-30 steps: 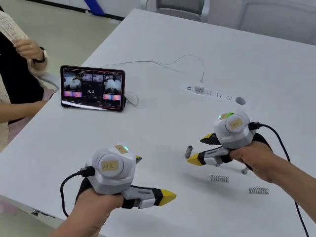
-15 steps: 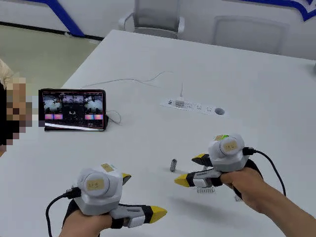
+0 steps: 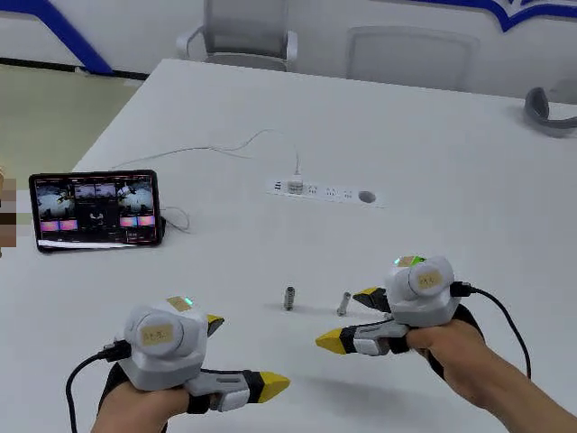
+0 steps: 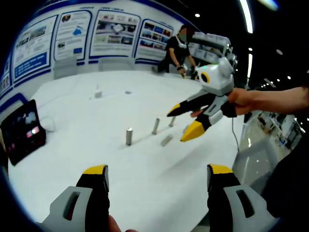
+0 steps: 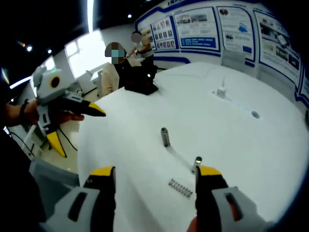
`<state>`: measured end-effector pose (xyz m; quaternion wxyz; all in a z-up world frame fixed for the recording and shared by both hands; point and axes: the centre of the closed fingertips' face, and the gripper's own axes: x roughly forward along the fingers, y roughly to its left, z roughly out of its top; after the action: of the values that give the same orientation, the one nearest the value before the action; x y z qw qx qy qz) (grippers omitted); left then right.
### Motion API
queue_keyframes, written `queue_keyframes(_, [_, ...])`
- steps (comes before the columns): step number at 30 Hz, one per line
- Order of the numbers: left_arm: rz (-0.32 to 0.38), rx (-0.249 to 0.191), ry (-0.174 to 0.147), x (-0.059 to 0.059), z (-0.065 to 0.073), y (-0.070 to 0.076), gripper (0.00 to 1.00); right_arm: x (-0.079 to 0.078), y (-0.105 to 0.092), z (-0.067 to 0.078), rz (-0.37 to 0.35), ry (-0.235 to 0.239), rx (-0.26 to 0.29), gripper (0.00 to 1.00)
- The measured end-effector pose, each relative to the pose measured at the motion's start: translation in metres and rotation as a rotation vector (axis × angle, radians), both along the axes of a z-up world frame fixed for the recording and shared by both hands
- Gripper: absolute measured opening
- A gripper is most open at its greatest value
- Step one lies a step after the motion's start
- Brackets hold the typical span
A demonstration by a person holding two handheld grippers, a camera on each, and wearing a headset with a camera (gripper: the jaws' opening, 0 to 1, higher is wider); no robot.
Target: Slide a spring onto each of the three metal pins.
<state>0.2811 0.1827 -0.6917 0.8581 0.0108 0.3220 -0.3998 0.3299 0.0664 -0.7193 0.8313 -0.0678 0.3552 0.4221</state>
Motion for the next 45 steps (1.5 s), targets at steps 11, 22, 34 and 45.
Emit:
queue_keyframes(11, [-0.026,0.002,-0.006,0.002,-0.001,-0.004,0.85,-0.020,-0.027,-0.005,-0.098,0.018,0.025,0.70])
queue_keyframes(22, [-0.066,0.017,-0.003,0.005,-0.005,-0.009,0.85,-0.031,-0.050,0.000,-0.185,0.005,0.051,0.73])
queue_keyframes(34, [-0.108,0.027,0.002,0.011,-0.009,-0.023,0.85,-0.043,-0.070,0.004,-0.242,-0.003,0.067,0.78])
queue_keyframes(45, [-0.189,0.051,0.004,0.015,-0.014,-0.048,0.85,-0.059,-0.089,0.002,-0.285,0.016,0.074,0.82])
